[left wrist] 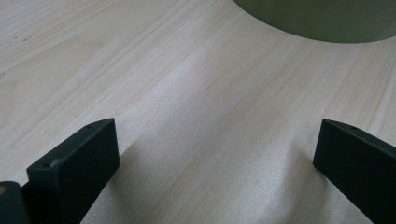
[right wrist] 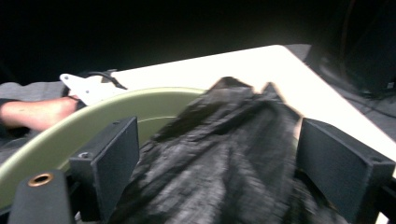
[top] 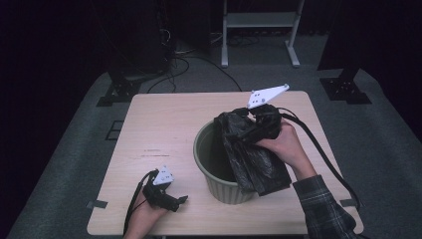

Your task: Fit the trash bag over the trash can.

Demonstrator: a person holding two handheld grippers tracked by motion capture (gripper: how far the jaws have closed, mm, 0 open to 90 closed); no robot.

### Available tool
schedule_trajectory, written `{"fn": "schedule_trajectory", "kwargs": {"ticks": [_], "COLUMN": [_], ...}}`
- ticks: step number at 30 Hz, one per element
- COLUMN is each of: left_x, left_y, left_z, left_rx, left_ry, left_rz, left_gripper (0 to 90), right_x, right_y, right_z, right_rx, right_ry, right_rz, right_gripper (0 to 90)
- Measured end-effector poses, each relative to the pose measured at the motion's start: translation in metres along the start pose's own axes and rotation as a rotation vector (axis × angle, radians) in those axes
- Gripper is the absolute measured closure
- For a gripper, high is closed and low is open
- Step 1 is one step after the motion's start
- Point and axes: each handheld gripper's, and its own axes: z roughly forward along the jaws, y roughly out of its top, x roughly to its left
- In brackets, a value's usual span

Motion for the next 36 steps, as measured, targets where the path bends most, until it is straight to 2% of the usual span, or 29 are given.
{"fn": "schedule_trajectory", "kwargs": {"ticks": [4, 6, 8, 11, 12, 16, 17, 20, 22, 23, 24, 25, 26, 27, 28, 30, 32, 34, 36], "left_x": [0.000, 0.000, 0.000, 0.000, 0.000, 0.000, 0.000, 0.000, 0.000, 0.000, 0.000, 0.000, 0.000, 0.000, 0.000, 0.000, 0.000, 0.000, 0.000], "left_y": [0.000, 0.000, 0.000, 0.000, 0.000, 0.000, 0.000, 0.000, 0.000, 0.000, 0.000, 0.000, 0.000, 0.000, 0.000, 0.000, 0.000, 0.000, 0.000], "left_z": [0.000, 0.000, 0.000, 0.000, 0.000, 0.000, 0.000, 0.000, 0.000, 0.000, 0.000, 0.000, 0.000, 0.000, 0.000, 0.000, 0.000, 0.000, 0.000], "left_rx": [0.000, 0.000, 0.000, 0.000, 0.000, 0.000, -0.001, -0.001, 0.001, 0.001, 0.001, 0.001, 0.000, 0.000, -0.001, 0.000, -0.001, 0.000, -0.001], "left_ry": [0.000, 0.000, 0.000, 0.000, 0.000, 0.000, 0.001, 0.001, 0.001, 0.001, 0.002, 0.002, 0.003, 0.003, 0.004, 0.003, 0.003, 0.003, 0.003], "left_rz": [0.000, -0.001, 0.000, -0.001, 0.000, 0.000, -0.001, -0.001, -0.002, -0.002, -0.002, -0.002, -0.003, -0.003, -0.003, -0.003, -0.003, -0.003, -0.003], "left_gripper": [0.0, 0.0, 0.0, 0.0, 0.0, 0.0, 0.0, 0.0, 0.0, 0.0, 0.0, 0.0, 0.0, 0.0, 0.0, 0.0, 0.0, 0.0, 0.0], "right_x": [-0.003, -0.004, -0.003, 0.000, 0.003, 0.007, 0.008, 0.011, 0.015, 0.015, 0.021, 0.021, 0.028, 0.028, 0.037, 0.041, 0.053, 0.057, 0.065], "right_y": [0.000, -0.001, -0.004, -0.008, -0.013, -0.024, -0.031, -0.044, -0.050, -0.050, -0.055, -0.055, -0.060, -0.060, -0.064, -0.066, -0.073, -0.075, -0.083], "right_z": [-0.010, -0.014, -0.027, -0.036, -0.045, -0.059, -0.068, -0.080, -0.087, -0.087, -0.092, -0.092, -0.095, -0.095, -0.097, -0.099, -0.102, -0.103, -0.103], "right_rx": [-0.025, -0.033, -0.041, -0.048, -0.055, -0.071, -0.090, -0.131, -0.144, -0.144, -0.161, -0.161, -0.167, -0.167, -0.176, -0.180, -0.187, -0.190, -0.190], "right_ry": [-0.041, -0.042, -0.039, -0.031, -0.031, -0.038, -0.041, -0.012, 0.005, 0.005, 0.024, 0.024, 0.052, 0.052, 0.073, 0.082, 0.109, 0.116, 0.139], "right_rz": [0.004, 0.014, 0.016, 0.016, 0.018, 0.028, 0.039, 0.058, 0.067, 0.067, 0.072, 0.072, 0.083, 0.083, 0.080, 0.077, 0.076, 0.073, 0.084], "right_gripper": [6.9, 7.3, 13.0, 12.9, 12.9, 15.1, 19.5, 25.4, 31.0, 31.0, 33.2, 33.2, 36.3, 36.3, 39.6, 39.5, 40.5, 41.2, 41.1]}}
